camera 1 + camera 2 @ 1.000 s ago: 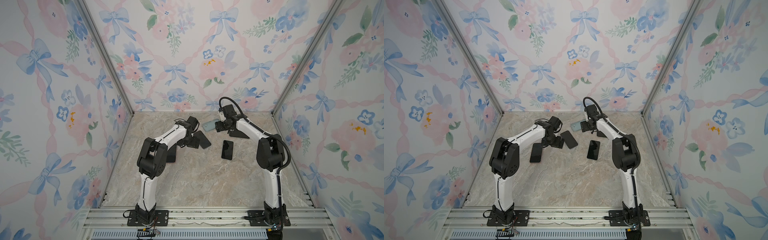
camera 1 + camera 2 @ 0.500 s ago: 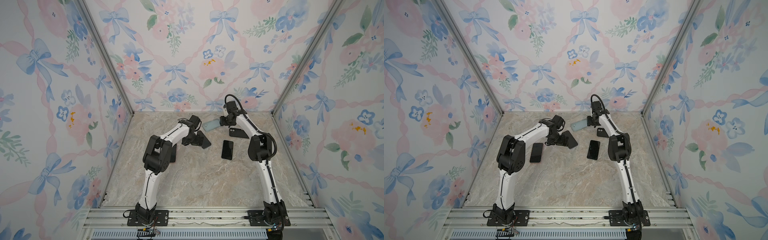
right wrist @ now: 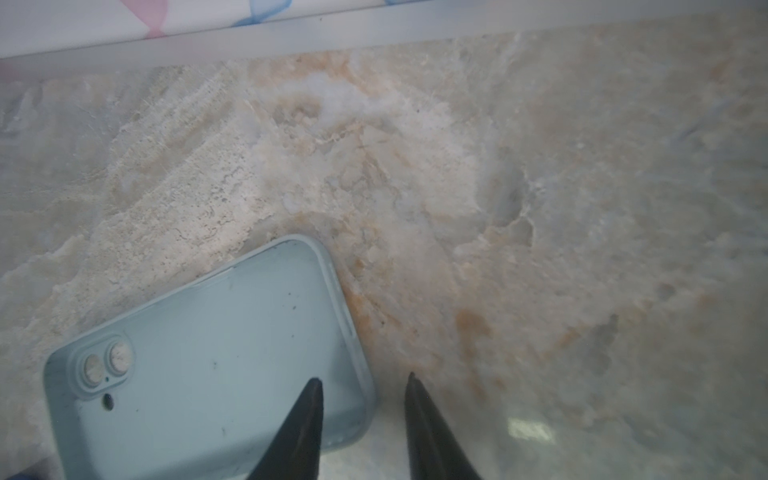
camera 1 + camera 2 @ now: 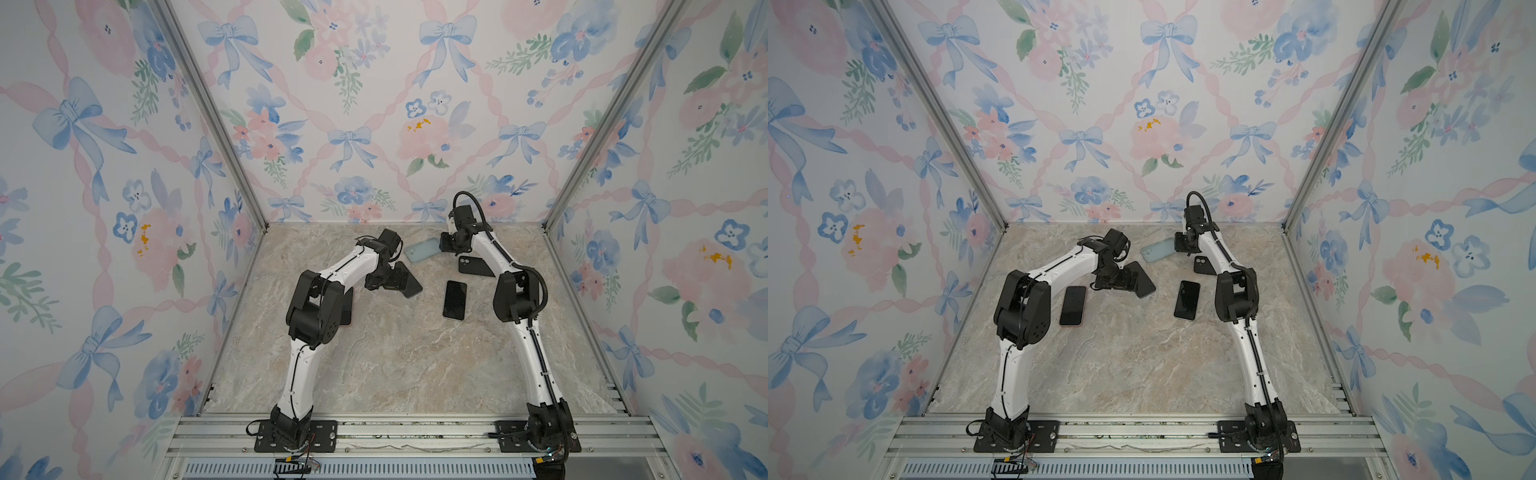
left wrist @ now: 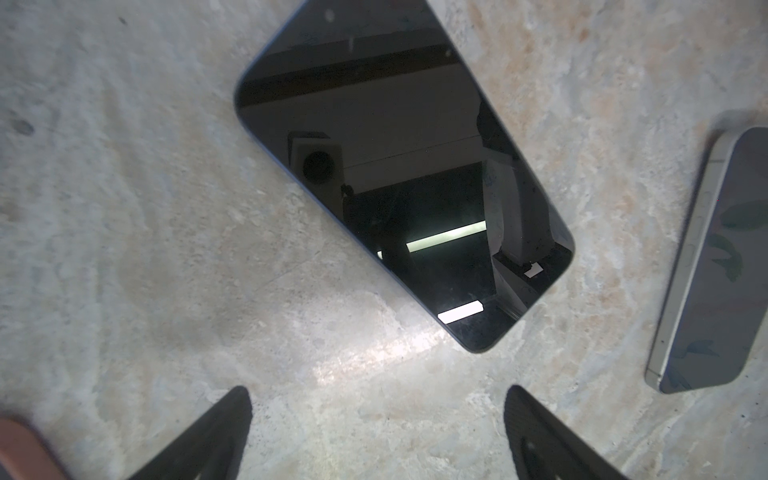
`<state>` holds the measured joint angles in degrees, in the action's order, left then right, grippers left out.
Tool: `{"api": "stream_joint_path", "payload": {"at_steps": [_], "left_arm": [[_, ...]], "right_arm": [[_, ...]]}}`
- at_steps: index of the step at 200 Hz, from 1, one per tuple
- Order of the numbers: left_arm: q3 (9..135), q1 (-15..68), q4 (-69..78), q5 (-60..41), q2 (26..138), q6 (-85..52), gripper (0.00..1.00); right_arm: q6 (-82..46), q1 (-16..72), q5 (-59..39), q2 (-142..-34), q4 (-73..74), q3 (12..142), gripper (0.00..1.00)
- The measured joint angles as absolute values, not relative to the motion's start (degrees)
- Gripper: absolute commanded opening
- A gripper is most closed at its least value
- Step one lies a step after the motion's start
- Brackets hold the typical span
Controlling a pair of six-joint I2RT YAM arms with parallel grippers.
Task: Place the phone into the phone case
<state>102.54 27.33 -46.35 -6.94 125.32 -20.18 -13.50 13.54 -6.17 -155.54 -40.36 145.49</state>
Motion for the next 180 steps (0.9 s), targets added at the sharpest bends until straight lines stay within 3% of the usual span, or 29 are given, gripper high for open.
{"api": "stream_joint_path", "payload": {"at_steps": [77,180], "left_arm": [[102.1,26.6,-46.4,-6.9,125.3,-19.3,0.96],[100.7,26.4,-46.3,-6.9,125.3,-18.2,0.95]], "right_arm": [[-15.1,13.5,-6.3,-156.6,-38.9,146.1,0.15],[-15.1,13.6,-6.3,-154.4,-35.1,141.0,0.06]]}}
